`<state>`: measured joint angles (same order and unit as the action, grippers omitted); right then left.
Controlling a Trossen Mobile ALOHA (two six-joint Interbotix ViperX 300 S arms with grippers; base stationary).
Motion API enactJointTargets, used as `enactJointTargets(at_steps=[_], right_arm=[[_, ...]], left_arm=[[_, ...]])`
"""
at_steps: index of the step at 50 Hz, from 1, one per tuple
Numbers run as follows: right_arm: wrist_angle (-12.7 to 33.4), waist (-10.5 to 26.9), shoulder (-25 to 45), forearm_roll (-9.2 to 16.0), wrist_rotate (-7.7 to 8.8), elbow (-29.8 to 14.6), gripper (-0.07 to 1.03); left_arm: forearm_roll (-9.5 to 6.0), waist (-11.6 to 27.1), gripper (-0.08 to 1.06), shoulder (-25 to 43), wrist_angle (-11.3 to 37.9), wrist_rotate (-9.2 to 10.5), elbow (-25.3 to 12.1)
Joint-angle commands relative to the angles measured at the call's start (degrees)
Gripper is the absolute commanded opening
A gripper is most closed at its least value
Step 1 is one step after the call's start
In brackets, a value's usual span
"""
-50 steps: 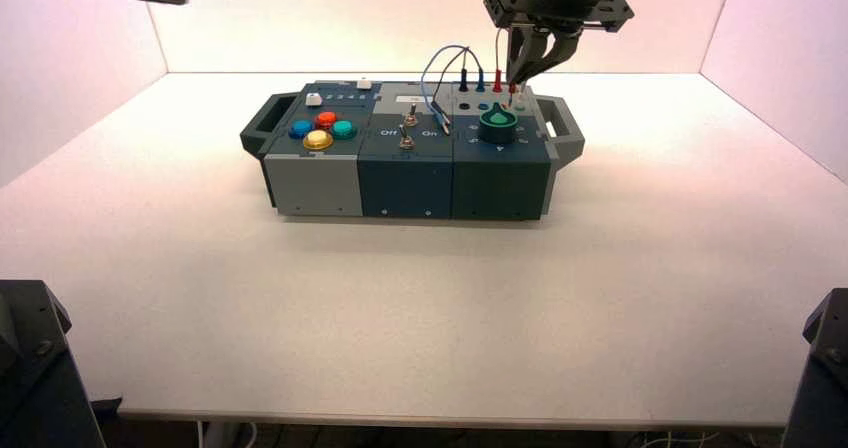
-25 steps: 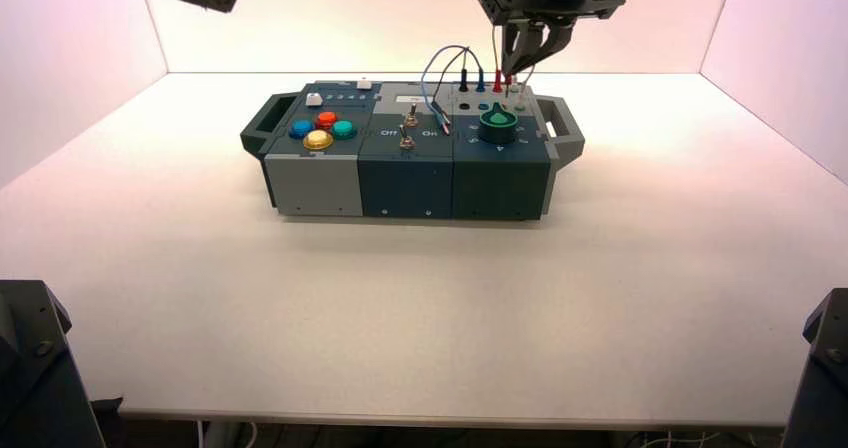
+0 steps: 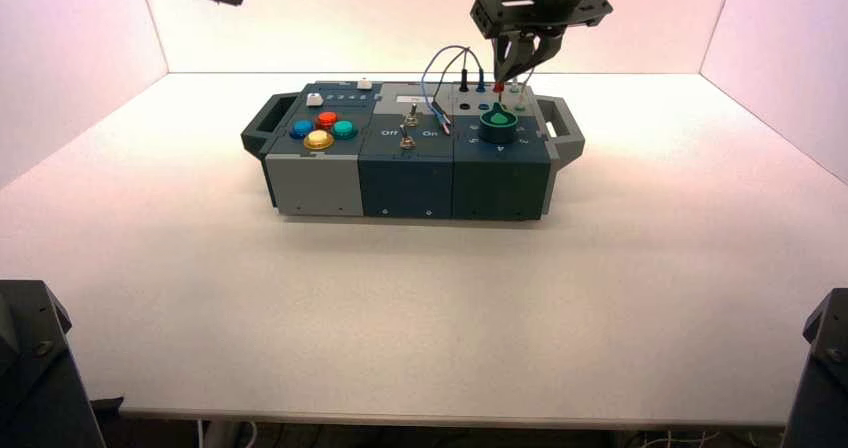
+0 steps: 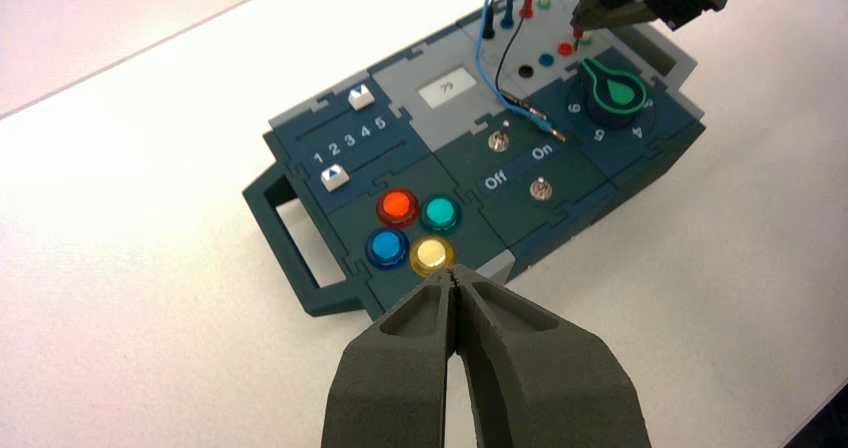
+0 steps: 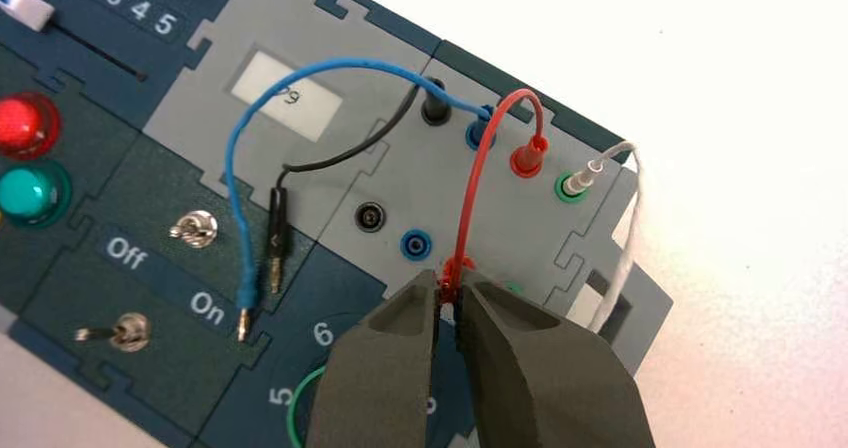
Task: Insert the red wire.
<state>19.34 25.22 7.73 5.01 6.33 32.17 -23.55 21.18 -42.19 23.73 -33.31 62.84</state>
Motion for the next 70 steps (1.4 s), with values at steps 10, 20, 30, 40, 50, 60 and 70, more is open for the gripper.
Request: enactJointTargets(at_steps=[10,20,30,40,50,60,70], right_arm=[[-2.20,0.18,0.35,-1.49,-0.18,-1.67,-0.02],[-2.02,-0.26,0.35,-2.46,-0.18,-2.11,-0.02],[-1.49,-0.62,-0.09,-2.55,-0.18,-2.29,-0.02],[0.09,-0.88,-0.35,-2.81,-0.18,-3.16,-0.02],[0.70,-0.88,-0.35,-3.34,-0.18,-4.04,-0.02],[1.32,-0.88,-0.18,-3.34,-0.18,-4.48,-0.02],[1.41,-0.88,0.44,-3.34,-0.53,-4.31,-0.02]], left_arm=[[-0.26,0.18,-0.03,0.00,-1.23,-0.35,-1.76],[-0.26,0.18,-0.03,2.37,-1.49,-0.97,-2.90],[-0.26,0.88,-0.03,6.33,0.00,-2.55,-5.89],[-0.44,2.02,-0.03,11.95,1.93,-5.89,-9.05],[-1.32,2.37,-0.03,15.73,1.85,-7.29,-10.37],[-1.41,2.37,-0.03,16.17,0.62,-7.47,-10.46],[-1.49,2.37,-0.03,16.26,0.44,-7.47,-10.37]])
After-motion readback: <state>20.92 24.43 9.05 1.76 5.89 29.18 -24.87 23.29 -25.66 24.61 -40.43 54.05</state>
